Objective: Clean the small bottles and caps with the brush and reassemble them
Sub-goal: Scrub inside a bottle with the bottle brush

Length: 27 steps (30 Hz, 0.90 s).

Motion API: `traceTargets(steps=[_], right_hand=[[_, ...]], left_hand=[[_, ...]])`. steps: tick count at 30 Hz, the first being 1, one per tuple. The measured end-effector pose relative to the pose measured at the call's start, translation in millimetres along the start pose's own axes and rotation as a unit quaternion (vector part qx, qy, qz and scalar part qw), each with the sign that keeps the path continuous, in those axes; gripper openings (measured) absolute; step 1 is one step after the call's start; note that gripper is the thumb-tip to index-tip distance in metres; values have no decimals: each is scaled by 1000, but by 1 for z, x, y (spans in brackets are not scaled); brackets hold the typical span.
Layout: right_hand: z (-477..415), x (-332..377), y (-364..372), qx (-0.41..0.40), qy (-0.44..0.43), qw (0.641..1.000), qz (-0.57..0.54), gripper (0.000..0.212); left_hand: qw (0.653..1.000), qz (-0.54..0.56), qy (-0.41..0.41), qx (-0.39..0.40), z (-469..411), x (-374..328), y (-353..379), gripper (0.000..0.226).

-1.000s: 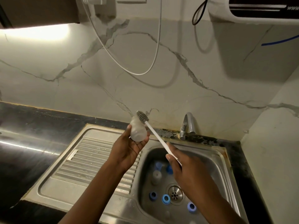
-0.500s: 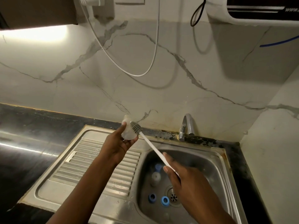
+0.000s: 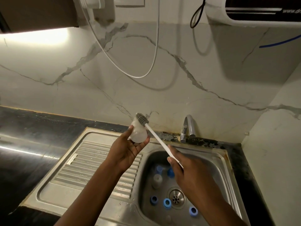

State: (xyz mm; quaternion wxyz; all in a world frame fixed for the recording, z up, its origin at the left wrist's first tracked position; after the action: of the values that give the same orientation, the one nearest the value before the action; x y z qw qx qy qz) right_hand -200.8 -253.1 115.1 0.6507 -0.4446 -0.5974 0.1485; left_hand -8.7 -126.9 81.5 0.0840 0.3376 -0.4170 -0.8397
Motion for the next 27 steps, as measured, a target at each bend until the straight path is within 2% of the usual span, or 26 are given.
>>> traceTargets(steps=[3,12,22,25,27], right_hand=[[-2,2,0,-9,-11,1000,9,53],[20,-3,17,36,-5,999,10,49],[2,5,1,4,1,1000,14,51],[-3,5,-5,-8,-4,1000,29,50],[-3,5,-6,-4,-6,999,35,51]], left_hand=[[1000,7,1,2,-1,-5,-2,48],[998,29,42,-33,-3,-34,-14,42],[998,50,-13,31,4,-4,2,33],[999,23,-17,23,2,-2,-5,41],[999,-44,-8,-5,-2,-6,-12,52]])
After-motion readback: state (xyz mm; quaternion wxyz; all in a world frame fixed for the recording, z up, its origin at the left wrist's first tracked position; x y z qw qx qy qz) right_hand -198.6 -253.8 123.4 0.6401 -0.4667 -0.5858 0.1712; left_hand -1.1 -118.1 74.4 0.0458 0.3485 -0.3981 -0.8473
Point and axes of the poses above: each hand's wrist, its own z-axis away from the middle knuckle, its own y-axis out of the palm, x = y × z, the point moved 5 cm from there along -z, towards the middle knuckle, and after that the axes turned 5 degrees about -y, right-handed, at the moved point
